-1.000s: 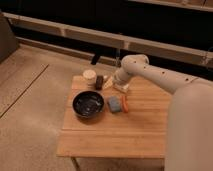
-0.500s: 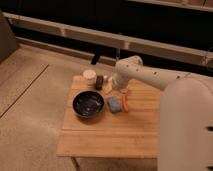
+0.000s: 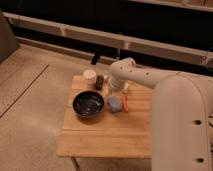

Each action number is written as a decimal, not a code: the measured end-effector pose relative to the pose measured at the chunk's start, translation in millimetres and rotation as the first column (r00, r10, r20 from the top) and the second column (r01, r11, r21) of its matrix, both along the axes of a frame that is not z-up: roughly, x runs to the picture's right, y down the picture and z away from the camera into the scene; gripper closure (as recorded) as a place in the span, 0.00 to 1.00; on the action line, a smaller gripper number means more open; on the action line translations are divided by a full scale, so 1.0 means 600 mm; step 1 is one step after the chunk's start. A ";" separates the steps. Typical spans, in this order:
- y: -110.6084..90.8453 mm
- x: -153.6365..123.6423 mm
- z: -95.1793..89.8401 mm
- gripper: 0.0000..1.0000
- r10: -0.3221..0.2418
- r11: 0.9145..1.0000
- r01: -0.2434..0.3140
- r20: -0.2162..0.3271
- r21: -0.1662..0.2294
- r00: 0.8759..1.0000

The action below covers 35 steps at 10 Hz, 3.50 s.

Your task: Wipe the white sponge on the table

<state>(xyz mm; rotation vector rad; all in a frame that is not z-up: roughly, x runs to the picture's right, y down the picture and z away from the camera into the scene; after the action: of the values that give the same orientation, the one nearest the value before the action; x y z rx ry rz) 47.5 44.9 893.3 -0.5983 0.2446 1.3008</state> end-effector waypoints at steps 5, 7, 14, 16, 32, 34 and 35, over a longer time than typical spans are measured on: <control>0.016 0.010 0.025 0.35 -0.027 0.998 0.025 -0.038 -0.052 0.999; 0.032 -0.001 0.036 0.35 -0.020 0.996 0.017 -0.032 -0.086 0.999; 0.032 0.029 0.051 0.35 -0.034 0.991 0.023 -0.084 -0.129 0.996; 0.010 0.032 0.048 0.35 -0.031 0.995 0.022 -0.092 -0.099 0.995; 0.057 0.043 0.042 0.35 0.005 0.989 -0.024 -0.129 -0.144 0.992; 0.063 0.042 0.046 0.35 0.000 0.988 -0.019 -0.125 -0.153 0.992; 0.066 0.039 0.049 0.35 -0.005 0.988 -0.014 -0.122 -0.157 0.993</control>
<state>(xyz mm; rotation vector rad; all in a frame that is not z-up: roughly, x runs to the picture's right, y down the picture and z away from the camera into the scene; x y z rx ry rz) 70.6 84.7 922.7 -0.6539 0.4500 1.3324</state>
